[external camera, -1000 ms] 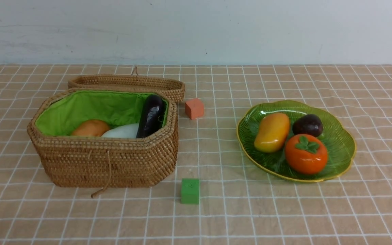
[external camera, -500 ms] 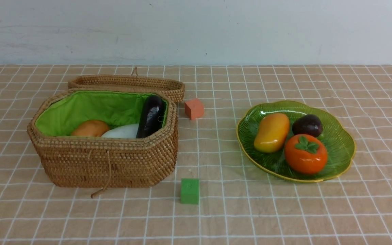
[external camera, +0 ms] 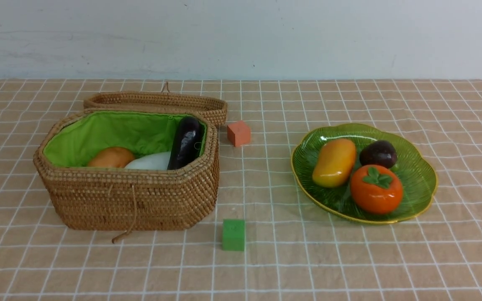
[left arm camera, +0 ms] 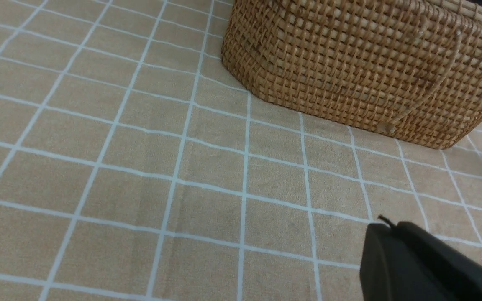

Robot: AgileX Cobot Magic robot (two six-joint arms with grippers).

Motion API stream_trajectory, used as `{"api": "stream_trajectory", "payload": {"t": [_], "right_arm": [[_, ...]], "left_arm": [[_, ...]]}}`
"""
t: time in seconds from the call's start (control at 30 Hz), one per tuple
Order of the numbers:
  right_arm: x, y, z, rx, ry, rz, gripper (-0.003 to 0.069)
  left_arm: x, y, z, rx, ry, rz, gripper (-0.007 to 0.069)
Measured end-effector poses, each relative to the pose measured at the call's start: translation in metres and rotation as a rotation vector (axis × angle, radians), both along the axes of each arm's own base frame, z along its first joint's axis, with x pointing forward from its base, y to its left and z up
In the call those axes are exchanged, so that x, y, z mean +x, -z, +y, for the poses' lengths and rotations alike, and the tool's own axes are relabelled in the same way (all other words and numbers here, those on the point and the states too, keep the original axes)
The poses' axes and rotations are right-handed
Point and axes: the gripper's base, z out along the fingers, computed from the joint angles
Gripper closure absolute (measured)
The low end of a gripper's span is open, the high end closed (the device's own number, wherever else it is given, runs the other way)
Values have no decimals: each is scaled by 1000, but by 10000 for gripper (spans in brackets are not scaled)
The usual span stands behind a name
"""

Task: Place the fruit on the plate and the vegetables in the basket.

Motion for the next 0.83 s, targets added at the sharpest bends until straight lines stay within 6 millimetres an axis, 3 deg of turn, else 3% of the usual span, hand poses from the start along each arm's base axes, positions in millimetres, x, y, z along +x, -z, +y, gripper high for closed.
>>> {"api": "stream_trajectory", "payload": {"t": [0.83], "right_arm": [[0,0,0,0,0,0,611]], "left_arm": [[0,0,0,7,-1,0,638]]}}
